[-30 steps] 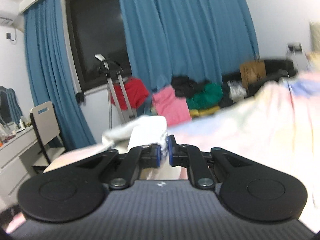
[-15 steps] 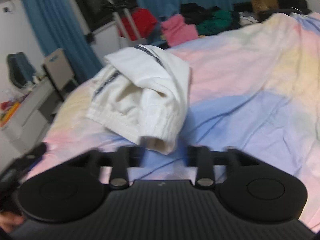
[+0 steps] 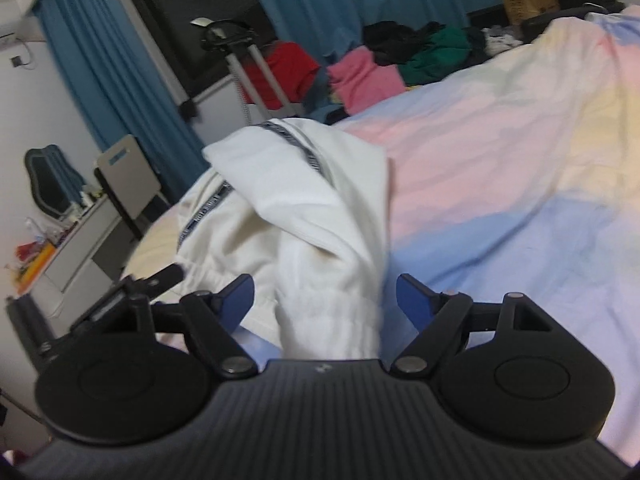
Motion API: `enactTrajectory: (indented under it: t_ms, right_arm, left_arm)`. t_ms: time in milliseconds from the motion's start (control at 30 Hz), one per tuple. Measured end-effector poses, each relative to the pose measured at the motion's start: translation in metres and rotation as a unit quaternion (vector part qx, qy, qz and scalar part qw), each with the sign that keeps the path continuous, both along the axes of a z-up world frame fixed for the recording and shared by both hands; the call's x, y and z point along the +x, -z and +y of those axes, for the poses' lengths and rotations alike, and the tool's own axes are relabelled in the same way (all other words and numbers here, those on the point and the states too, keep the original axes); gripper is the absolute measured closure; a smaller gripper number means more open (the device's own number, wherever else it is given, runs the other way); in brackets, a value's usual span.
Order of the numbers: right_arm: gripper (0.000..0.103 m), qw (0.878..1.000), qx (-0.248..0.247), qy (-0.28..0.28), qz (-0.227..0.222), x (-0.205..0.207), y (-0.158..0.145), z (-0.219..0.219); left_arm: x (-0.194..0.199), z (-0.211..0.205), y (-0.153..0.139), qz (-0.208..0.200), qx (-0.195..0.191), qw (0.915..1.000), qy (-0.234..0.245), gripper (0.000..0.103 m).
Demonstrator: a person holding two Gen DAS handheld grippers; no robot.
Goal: Fold clothes
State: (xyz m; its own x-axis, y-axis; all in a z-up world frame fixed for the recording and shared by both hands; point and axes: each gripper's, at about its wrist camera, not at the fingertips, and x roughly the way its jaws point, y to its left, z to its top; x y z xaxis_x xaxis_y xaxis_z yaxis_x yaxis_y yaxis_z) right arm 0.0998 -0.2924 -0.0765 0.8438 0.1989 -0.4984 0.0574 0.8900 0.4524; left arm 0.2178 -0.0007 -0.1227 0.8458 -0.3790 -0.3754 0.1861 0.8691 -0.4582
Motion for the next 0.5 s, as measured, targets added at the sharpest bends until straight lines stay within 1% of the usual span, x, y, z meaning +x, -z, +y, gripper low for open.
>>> enactTrajectory:
  t_ms: [33,67,133,167,200,233,267,333,367,400,433,500]
  right_arm:
    - [0.025,1.000,-0.007,0.001,0.004,0.005,0.004,0.002]
    - [0.031,1.000,-0.015,0.002,0.009,0.011,0.009,0.004]
    - [0.038,1.000,-0.023,0.004,0.018,0.021,0.018,0.006]
    - [0.047,1.000,-0.020,0.008,0.022,0.024,0.022,0.004]
    - [0.059,0.999,-0.016,0.012,0.025,0.027,0.027,0.002]
    - [0.063,0.999,-0.013,0.017,0.027,0.028,0.030,0.000]
    - [0.066,0.999,-0.003,0.019,0.027,0.028,0.032,-0.003]
    - [0.072,0.999,0.028,0.014,0.029,0.027,0.035,-0.008]
    - [0.078,0.998,0.046,0.005,0.031,0.025,0.035,-0.007]
    - [0.082,0.997,0.063,-0.003,0.033,0.023,0.035,-0.007]
    - [0.082,0.996,0.081,-0.012,0.035,0.021,0.036,-0.006]
    - [0.083,0.993,0.108,-0.040,0.025,0.009,0.031,0.003]
  left_arm:
    - [0.006,-0.003,0.003,0.004,0.000,1.0000,0.001,0.019]
    - [0.011,-0.006,0.005,0.008,0.000,1.0000,0.001,0.023]
    - [0.021,-0.012,0.010,0.016,-0.001,0.9999,0.001,0.042]
    - [0.025,-0.015,0.012,0.019,-0.001,0.9998,0.000,0.044]
    - [0.025,-0.017,0.011,0.016,0.006,0.9998,-0.010,0.048]
    - [0.025,-0.019,0.010,0.012,0.015,0.9996,-0.022,0.054]
    - [0.024,-0.020,0.008,0.009,0.024,0.9991,-0.034,0.058]
    - [0.017,-0.019,-0.002,-0.001,0.012,0.9988,-0.048,0.077]
    - [0.014,-0.019,-0.008,-0.007,0.005,0.9985,-0.054,0.079]
    - [0.010,-0.018,-0.014,-0.012,-0.002,0.9981,-0.060,0.083]
    - [0.007,-0.014,-0.021,-0.016,-0.013,0.9978,-0.063,0.085]
    - [0.002,-0.004,-0.037,-0.023,-0.031,0.9968,-0.070,0.087]
